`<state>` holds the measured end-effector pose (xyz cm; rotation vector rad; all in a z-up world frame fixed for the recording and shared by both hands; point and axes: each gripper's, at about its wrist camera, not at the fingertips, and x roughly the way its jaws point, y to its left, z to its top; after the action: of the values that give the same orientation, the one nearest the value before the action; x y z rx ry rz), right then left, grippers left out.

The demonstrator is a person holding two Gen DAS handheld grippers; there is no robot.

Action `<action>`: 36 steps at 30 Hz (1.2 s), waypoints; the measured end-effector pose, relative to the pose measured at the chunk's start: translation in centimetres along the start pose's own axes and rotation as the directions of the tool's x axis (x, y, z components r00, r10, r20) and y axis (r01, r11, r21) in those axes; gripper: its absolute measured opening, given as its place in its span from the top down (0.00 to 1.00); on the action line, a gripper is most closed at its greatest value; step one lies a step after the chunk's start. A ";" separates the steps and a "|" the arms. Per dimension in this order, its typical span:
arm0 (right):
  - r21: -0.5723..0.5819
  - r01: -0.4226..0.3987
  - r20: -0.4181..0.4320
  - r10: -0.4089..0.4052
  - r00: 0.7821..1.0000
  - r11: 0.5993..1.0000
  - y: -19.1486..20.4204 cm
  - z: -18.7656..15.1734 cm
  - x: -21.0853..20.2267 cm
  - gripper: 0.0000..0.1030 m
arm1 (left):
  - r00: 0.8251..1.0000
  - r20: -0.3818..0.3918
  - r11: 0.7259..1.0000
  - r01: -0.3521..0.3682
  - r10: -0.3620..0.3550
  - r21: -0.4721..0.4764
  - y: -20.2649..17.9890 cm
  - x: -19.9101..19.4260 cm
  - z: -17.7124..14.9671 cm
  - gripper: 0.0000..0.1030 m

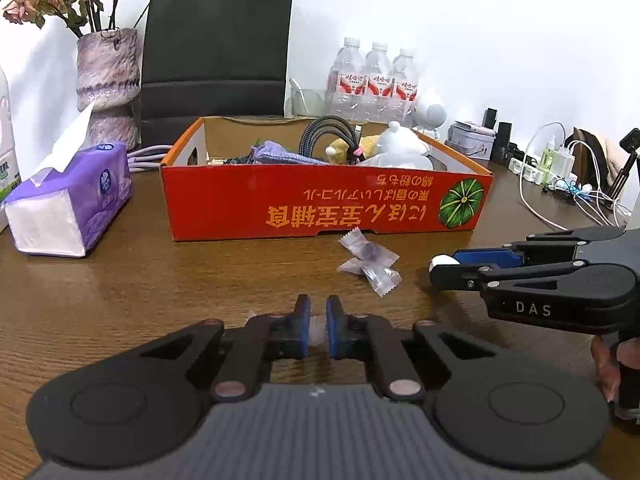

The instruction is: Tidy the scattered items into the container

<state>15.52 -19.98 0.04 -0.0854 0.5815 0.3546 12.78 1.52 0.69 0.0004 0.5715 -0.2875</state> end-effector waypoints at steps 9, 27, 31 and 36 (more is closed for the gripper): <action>0.014 -0.015 -0.001 0.015 1.000 1.000 -0.1 0.0 -0.1 0.76 | 0.992 -0.082 0.995 -0.095 0.095 0.000 0.7 1.4 0.0 0.32; 0.025 -0.041 0.023 0.041 0.999 0.999 -0.1 0.1 -1.0 0.75 | 0.999 -0.027 0.999 -0.025 0.026 0.039 -0.3 -0.1 -0.1 0.87; 0.027 -0.041 0.020 0.041 0.999 0.999 -0.2 0.1 -0.9 0.75 | 1.000 -0.008 0.999 -0.021 0.021 0.038 -0.2 -0.7 0.0 0.93; 0.027 -0.042 0.023 0.041 0.999 0.999 -0.2 0.1 -1.0 0.75 | 1.000 0.019 0.999 -0.013 0.012 0.035 -0.2 -1.5 0.5 0.93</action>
<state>14.82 -20.47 0.68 -0.0427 0.5668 0.3874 11.81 1.70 1.91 0.0346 0.5472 -0.2852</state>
